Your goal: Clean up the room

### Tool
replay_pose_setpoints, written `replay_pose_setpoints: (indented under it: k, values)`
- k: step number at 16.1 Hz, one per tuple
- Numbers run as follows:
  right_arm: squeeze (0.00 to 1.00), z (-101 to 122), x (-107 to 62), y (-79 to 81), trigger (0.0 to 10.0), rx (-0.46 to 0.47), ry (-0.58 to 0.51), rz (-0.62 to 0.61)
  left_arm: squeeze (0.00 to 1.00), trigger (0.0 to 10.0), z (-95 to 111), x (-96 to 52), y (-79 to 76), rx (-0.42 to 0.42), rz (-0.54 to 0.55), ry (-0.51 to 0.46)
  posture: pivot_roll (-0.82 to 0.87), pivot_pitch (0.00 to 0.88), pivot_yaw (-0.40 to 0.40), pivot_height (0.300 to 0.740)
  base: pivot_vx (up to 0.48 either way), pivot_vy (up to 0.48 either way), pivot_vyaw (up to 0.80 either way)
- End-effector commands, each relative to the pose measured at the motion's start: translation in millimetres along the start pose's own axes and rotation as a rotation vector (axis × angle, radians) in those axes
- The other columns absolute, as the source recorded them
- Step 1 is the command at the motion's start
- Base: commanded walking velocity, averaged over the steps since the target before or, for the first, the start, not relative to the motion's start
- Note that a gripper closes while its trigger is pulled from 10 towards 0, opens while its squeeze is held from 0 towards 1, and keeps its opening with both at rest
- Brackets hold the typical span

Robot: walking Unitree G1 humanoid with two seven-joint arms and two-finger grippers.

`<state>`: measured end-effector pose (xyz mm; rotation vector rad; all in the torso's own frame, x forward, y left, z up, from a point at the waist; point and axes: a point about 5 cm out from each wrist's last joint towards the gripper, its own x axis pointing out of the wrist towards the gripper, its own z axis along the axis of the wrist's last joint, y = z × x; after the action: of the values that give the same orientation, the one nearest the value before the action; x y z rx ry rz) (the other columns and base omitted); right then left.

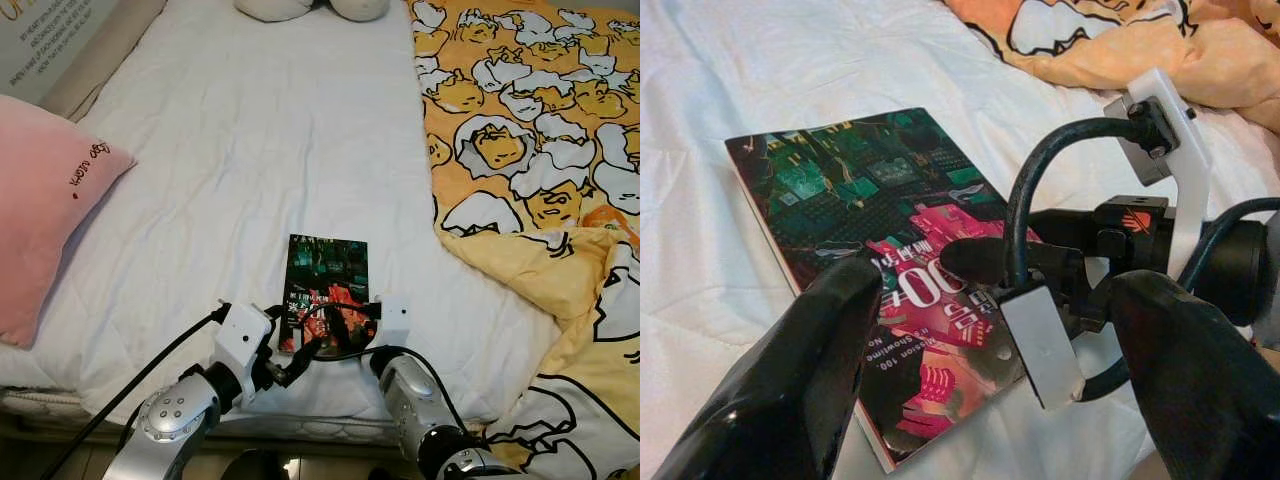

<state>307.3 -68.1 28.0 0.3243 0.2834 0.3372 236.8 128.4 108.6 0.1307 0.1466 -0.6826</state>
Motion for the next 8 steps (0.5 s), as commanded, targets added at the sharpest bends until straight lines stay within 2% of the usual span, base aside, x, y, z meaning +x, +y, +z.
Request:
replay_pose_setpoints:
  k: [1,3,5,8]
  values:
    - [0.00,-16,-1.3,12.9,10.0,0.065,0.071,0.022,0.00,10.0,0,-1.5,-1.4,0.009,-0.001,0.002,0.28,0.272,-0.018,0.740,0.000,0.000,0.00]
    - [0.00,-17,-0.7,13.5,10.0,0.110,0.081,0.026,0.00,10.0,-1,-1.1,-1.2,0.010,-0.001,0.002,0.28,0.270,-0.019,0.740,0.000,0.000,0.00]
    - [0.00,-27,-0.9,18.5,10.0,0.297,0.170,0.060,0.00,10.0,-1,-0.3,-0.9,0.011,-0.001,0.002,0.28,0.273,-0.018,0.740,0.000,0.000,0.00]
    - [0.00,-25,1.2,18.8,10.0,0.251,0.189,0.059,0.00,10.0,1,2.7,0.4,0.015,0.001,-0.005,0.28,0.266,-0.020,0.740,0.000,0.000,0.00]
